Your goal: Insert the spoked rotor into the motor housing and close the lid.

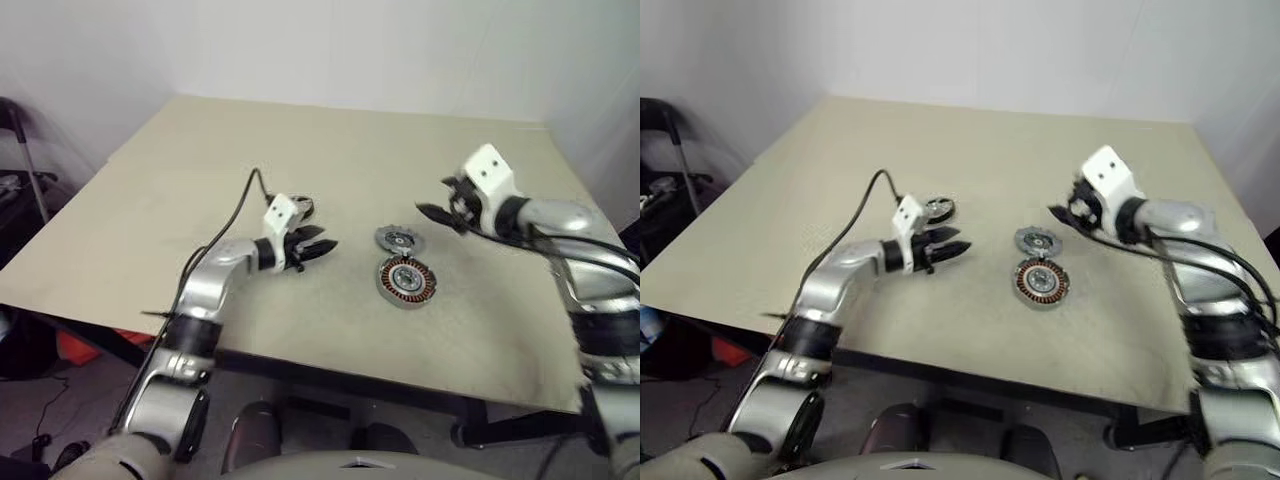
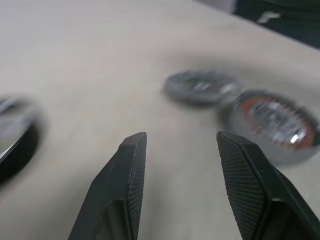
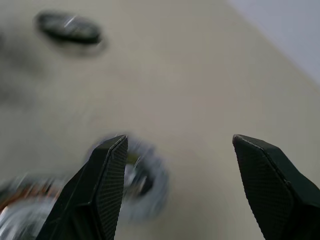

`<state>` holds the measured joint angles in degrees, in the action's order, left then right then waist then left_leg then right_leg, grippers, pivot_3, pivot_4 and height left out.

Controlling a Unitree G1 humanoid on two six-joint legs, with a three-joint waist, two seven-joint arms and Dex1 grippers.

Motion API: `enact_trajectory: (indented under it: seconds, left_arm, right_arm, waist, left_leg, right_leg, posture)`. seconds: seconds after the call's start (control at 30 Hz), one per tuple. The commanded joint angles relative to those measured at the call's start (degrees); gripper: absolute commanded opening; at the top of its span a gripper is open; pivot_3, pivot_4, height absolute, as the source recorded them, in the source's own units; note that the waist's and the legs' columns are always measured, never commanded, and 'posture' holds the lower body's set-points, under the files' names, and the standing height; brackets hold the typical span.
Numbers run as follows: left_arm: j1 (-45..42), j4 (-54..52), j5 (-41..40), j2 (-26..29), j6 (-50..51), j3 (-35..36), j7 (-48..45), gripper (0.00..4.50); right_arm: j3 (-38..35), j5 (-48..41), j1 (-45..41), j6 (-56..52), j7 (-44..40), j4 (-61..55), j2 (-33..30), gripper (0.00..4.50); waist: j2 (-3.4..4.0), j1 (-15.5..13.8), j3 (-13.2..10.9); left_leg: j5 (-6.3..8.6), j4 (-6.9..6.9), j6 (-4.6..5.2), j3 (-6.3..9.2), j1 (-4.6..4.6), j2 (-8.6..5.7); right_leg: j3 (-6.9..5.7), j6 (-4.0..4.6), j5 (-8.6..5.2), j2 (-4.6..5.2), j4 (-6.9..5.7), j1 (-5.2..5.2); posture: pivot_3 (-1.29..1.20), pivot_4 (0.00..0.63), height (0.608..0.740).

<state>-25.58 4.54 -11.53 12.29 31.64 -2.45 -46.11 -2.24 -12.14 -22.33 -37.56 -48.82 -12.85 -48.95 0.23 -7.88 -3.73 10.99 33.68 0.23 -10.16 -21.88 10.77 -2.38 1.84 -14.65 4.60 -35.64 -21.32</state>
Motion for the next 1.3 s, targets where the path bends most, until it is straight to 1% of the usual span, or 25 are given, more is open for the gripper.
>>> enact_trajectory:
  seconds: [0.03,0.13,0.27,0.33,0.53,0.57,0.7,0.83,1.0,1.17,1.3]
  left_arm:
    - [1.6,-8.5,-3.6,0.7,2.9,3.0,3.0,2.34]
    - [2.1,-10.6,-5.5,0.4,4.2,4.3,5.4,2.34]
    - [-0.1,-9.9,-7.2,-0.5,3.7,4.1,7.0,2.34]
    - [-0.6,-9.7,-7.6,-0.5,3.6,3.8,7.5,2.34]
    - [0.1,-10.1,-8.3,0.6,3.2,3.3,8.4,2.34]
    - [0.4,-10.3,-8.4,0.6,3.2,3.3,8.7,2.34]
    - [0.9,-10.3,-8.5,1.0,3.0,3.4,9.4,2.34]
    - [0.8,-10.0,-8.5,1.2,2.6,3.2,10.1,2.34]
    - [0.5,-9.6,-8.4,1.1,2.3,3.0,10.6,2.34]
    - [1.2,-9.5,-8.0,0.7,1.8,2.4,11.2,2.34]
    - [1.3,-9.6,-8.6,0.2,1.9,2.8,12.2,2.34]
  right_arm:
    - [-3.3,-6.0,4.6,3.0,-8.4,-8.6,-3.7,3.45]
    - [-2.5,-7.7,7.4,3.8,-11.6,-9.4,-5.1,3.45]
    - [2.2,-5.8,5.3,4.4,-11.5,-3.5,-3.1,3.45]
    - [4.5,-4.3,3.8,5.3,-10.9,0.1,-1.6,3.45]
    - [8.6,-0.7,1.3,7.9,-9.8,8.2,1.5,3.45]
    - [8.8,-0.4,1.1,8.2,-9.7,8.8,1.7,3.45]
    - [9.2,-0.6,1.4,8.1,-10.3,8.2,2.1,3.45]
    - [10.2,0.4,1.5,8.8,-10.3,9.5,2.8,3.45]
    - [10.4,0.6,1.7,9.6,-10.9,10.9,3.4,3.45]
    - [10.6,1.4,2.0,10.9,-10.4,15.0,4.6,3.45]
    - [10.1,1.5,1.9,11.7,-10.4,16.2,5.2,3.45]
  waist:
    - [0.08,0.2,0.0]
    - [0.10,0.4,0.0]
    - [0.09,0.7,0.0]
    - [0.09,0.9,0.0]
    - [0.14,0.8,0.0]
    - [0.16,0.8,0.0]
    - [0.16,0.7,0.0]
    - [0.17,0.8,0.0]
    - [0.17,0.8,0.0]
    - [0.17,0.8,0.0]
    - [0.17,0.8,0.0]
  left_leg:
    - [0.01,-0.01,0.02,0.00,0.07,0.01]
    - [-0.01,0.00,-0.01,0.00,0.29,0.04]
    - [-0.06,0.04,-0.09,-0.03,0.88,0.02]
    - [-0.13,0.04,-0.20,-0.03,0.84,0.03]
    - [-0.20,0.01,-0.29,-0.03,0.59,0.02]
    - [-0.23,0.01,-0.35,-0.02,0.45,0.03]
    - [-0.27,0.08,-0.04,0.00,-0.03,0.03]
    - [-0.12,0.28,0.20,0.00,-0.12,0.05]
    - [0.04,0.48,0.11,0.00,-0.05,0.08]
    - [0.02,0.50,0.04,0.00,0.44,0.10]
    - [0.01,0.50,0.03,0.00,0.44,0.09]
  right_leg:
    - [0.01,0.00,0.00,-0.02,0.00,0.04]
    - [0.04,0.00,-0.02,-0.03,0.06,0.25]
    - [0.16,-0.07,-0.05,-0.01,0.09,0.74]
    - [0.17,-0.20,-0.12,-0.02,0.10,0.70]
    - [0.20,-0.01,0.00,-0.07,-0.06,0.40]
    - [0.20,0.00,0.00,-0.11,-0.07,0.26]
    - [0.19,0.00,0.01,-0.18,-0.11,-0.18]
    - [0.18,-0.01,0.01,-0.18,-0.10,-0.17]
    - [0.19,-0.01,0.01,-0.16,-0.09,-0.01]
    - [0.21,-0.02,0.02,-0.16,-0.12,0.45]
    - [0.23,-0.02,0.03,-0.17,-0.13,0.45]
  posture:
    - [0.00,0.000,0.740]
    - [0.00,0.000,0.740]
    - [0.00,0.000,0.740]
    - [0.00,0.000,0.740]
    - [0.00,0.000,0.740]
    - [0.00,0.000,0.740]
    - [0.00,0.000,0.740]
    - [0.00,0.000,0.740]
    - [0.00,0.000,0.740]
    - [0.00,0.000,0.740]
    - [0.00,0.000,0.740]
